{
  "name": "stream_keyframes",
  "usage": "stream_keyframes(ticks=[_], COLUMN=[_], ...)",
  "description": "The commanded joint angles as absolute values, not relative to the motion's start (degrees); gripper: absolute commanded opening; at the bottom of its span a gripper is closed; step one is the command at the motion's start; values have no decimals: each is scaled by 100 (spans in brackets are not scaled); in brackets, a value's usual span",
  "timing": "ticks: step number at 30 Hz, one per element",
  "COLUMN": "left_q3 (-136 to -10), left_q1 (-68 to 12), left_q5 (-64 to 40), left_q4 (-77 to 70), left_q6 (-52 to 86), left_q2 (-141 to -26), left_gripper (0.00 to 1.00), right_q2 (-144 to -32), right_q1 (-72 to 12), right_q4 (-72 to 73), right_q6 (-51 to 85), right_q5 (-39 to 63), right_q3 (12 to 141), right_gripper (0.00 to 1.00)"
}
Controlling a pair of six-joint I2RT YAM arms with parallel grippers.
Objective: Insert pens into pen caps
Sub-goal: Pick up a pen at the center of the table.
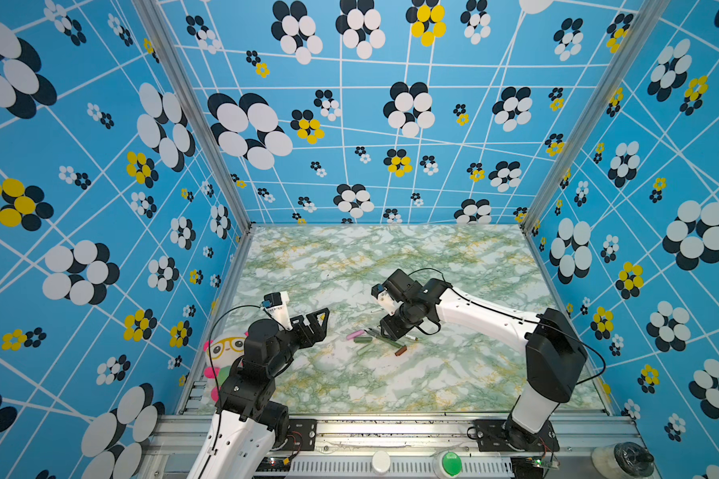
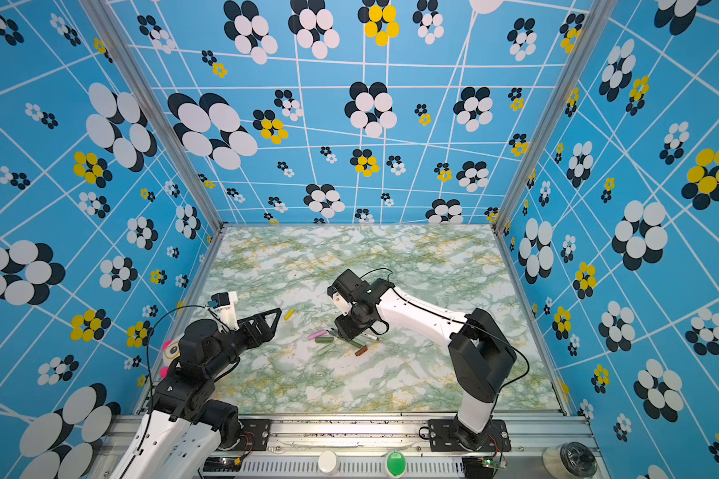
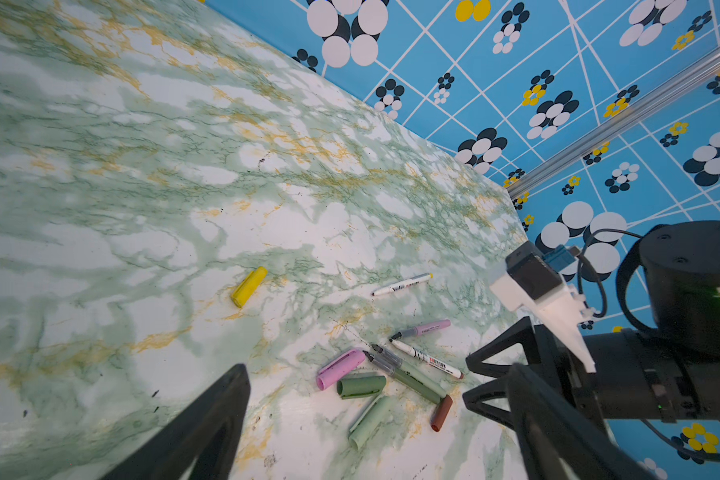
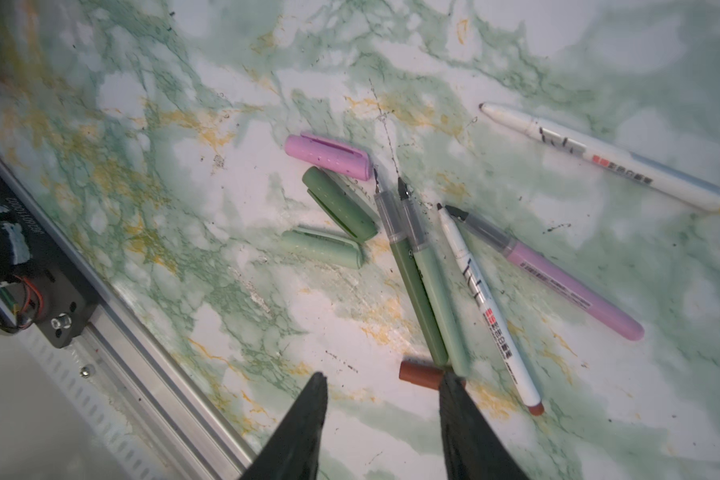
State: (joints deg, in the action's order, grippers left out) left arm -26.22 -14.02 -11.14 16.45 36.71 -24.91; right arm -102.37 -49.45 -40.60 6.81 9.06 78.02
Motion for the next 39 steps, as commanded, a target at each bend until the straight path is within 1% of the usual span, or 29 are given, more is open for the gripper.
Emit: stream_keyframes(ticks=[1, 7, 10, 15, 30, 36, 39], left_q3=[-2502, -2515, -2497, -2495, -2497, -2509, -2511], left_q1=[-1433, -1428, -1432, -1430, -1433, -1422, -1424], left_q5=[-1128, -1187, -1188, -1211, -1224, -1214, -1213], left_q4=[1740, 1664, 1562, 1411, 1345, 1354, 1354], left_q6=[3774, 3688, 3699, 3717, 3633, 3622, 3615], left_q2=[-2383, -2467, -2525, -2690, -2830, -2830, -2830], left_gripper=[98, 100, 100, 99, 99, 99, 99], right_q2=[-10595, -11083, -11285, -11504, -11878, -12020, -12063], right_q1=[-5070, -5124, -5124, -5126, -5121, -5128, -5126], right_q4=[-4385, -4406, -4448, -4430, -4398, -4375, -4375], right_q6=[443, 268, 199, 193, 115, 56, 9], right_q5=[786, 524, 342, 343, 277, 91, 12], right_q3=[8056, 8251, 8309, 8341, 8477, 8519, 8534], right_gripper=[44, 40, 40, 36, 34, 26, 24])
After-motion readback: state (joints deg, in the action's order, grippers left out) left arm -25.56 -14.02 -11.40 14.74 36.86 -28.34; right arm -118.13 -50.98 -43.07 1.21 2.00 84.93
